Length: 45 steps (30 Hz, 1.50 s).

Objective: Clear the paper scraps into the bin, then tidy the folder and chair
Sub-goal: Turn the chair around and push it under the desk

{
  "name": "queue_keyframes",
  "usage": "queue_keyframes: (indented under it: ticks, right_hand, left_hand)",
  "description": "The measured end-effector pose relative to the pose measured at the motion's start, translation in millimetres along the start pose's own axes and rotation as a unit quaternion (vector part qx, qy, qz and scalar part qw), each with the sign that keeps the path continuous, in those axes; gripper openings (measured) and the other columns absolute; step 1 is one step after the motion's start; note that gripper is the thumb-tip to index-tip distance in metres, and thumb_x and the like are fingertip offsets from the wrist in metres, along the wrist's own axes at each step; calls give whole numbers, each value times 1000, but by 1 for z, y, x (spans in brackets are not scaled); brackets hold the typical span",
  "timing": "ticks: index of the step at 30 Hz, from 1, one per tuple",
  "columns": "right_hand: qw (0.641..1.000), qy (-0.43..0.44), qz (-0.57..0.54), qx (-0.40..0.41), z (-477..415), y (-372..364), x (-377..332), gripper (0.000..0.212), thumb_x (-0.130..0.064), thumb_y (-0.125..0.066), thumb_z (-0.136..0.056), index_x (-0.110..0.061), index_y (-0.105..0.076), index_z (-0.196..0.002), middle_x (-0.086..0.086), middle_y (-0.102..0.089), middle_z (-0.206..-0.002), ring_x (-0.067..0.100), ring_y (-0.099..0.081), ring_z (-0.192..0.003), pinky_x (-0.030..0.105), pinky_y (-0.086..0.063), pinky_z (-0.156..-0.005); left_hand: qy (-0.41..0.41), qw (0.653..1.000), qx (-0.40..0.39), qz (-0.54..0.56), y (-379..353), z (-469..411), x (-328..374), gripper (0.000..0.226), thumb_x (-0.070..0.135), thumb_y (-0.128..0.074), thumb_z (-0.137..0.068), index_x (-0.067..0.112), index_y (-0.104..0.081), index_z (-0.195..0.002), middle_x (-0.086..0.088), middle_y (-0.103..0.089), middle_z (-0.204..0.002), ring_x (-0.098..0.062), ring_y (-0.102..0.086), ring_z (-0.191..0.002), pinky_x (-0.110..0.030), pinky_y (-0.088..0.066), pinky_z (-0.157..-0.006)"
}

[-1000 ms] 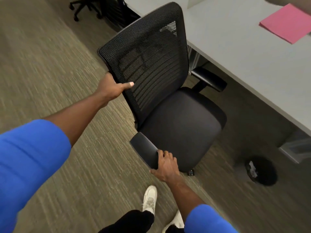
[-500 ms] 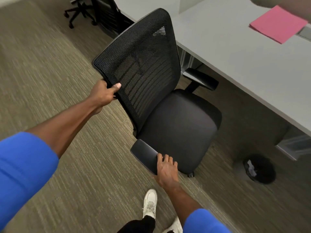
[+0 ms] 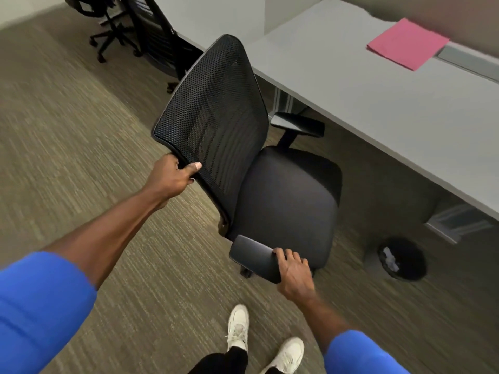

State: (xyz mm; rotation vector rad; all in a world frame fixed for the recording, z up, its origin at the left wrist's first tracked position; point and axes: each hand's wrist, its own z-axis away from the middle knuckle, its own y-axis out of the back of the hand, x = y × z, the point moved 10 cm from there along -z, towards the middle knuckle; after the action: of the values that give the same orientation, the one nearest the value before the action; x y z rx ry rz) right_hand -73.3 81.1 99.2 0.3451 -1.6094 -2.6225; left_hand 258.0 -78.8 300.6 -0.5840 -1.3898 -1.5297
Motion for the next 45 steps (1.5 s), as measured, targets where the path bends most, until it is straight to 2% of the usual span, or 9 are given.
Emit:
queue_keyframes:
  ticks: [5, 12, 20, 24, 31, 35, 38, 41, 45]
  right_hand:
    - [1000, 10, -3, 3, 18, 7, 47, 74, -15, -67, -84, -27, -36, -149, 0, -52, -141, 26, -53, -130, 43, -45, -107]
    - [999, 38, 8, 4, 40, 14, 103, 66, -17, -63, -88, -28, -39, -148, -3, -53, -146, 23, -53, -135, 38, -40, -116]
    - [998, 60, 8, 2, 55, 13, 169, 62, -15, -57, -97, -28, -36, -154, -5, -45, -159, 20, -42, -149, 39, -29, -127]
    - [999, 39, 28, 15, 63, 13, 202, 57, -12, -48, -101, -28, -34, -154, -4, -42, -163, 21, -32, -157, 40, -23, -131]
    - [998, -23, 51, 5, 84, 4, 231, 76, 2, -39, -99, -14, -10, -167, 19, -1, -177, 36, -6, -165, 43, -23, -131]
    - [999, -24, -23, 0, 105, 1, 202, 87, 3, -44, -93, -13, -5, -168, 18, 3, -177, 33, -1, -165, 42, -22, -132]
    - [986, -36, -154, 55, 121, 22, 174, 93, -7, -59, -89, -19, -10, -168, 8, -6, -178, 24, -11, -165, 41, -28, -130]
    - [949, -8, -272, 161, 138, 68, 138, 96, -24, -74, -85, -24, -22, -166, -3, -26, -174, 14, -27, -160, 36, -33, -128]
    - [888, 46, -327, 319, 168, 140, 88, 94, -25, -76, -77, -24, -34, -161, -9, -40, -165, 8, -37, -154, 32, -38, -124]
  left_hand:
    - [-11, 1000, 13, -15, -27, 33, 0, 25, 33, -79, -95, 11, -78, -109, -3, -83, -105, -23, -81, -96, -53, -68, -90]
    - [-10, 999, 34, -29, -64, 84, 8, 48, 58, -75, -77, 13, -78, -95, -6, -83, -94, -34, -81, -92, -59, -66, -87]
    - [-35, 992, 77, -95, -109, 139, 34, 35, 44, -78, -94, 12, -73, -82, -3, -76, -78, -38, -76, -82, -51, -62, -80]
    - [-32, 988, 89, -122, -133, 163, 47, 36, 47, -76, -94, 11, -78, -92, -4, -81, -89, -33, -76, -90, -50, -61, -89]
    - [-34, 985, 84, -148, -175, 196, 61, 51, 65, -72, -91, 14, -75, -92, 1, -80, -89, -26, -76, -89, -47, -62, -86]
    - [-52, 988, 53, -135, -197, 217, 63, 56, 72, -68, -90, 16, -74, -94, 1, -82, -90, -26, -78, -88, -48, -63, -83]
    - [-69, 995, -4, -76, -213, 228, 60, 46, 64, -69, -94, 19, -74, -95, 5, -84, -86, -14, -83, -84, -46, -65, -83]
    - [-138, 988, -32, -63, -218, 237, 68, 38, 60, -74, -91, 22, -81, -95, 10, -84, -82, -3, -82, -79, -40, -66, -79]
    - [-132, 985, -114, -15, -219, 237, 62, 43, 59, -73, -83, 23, -85, -103, 10, -85, -86, -7, -83, -83, -45, -67, -81]
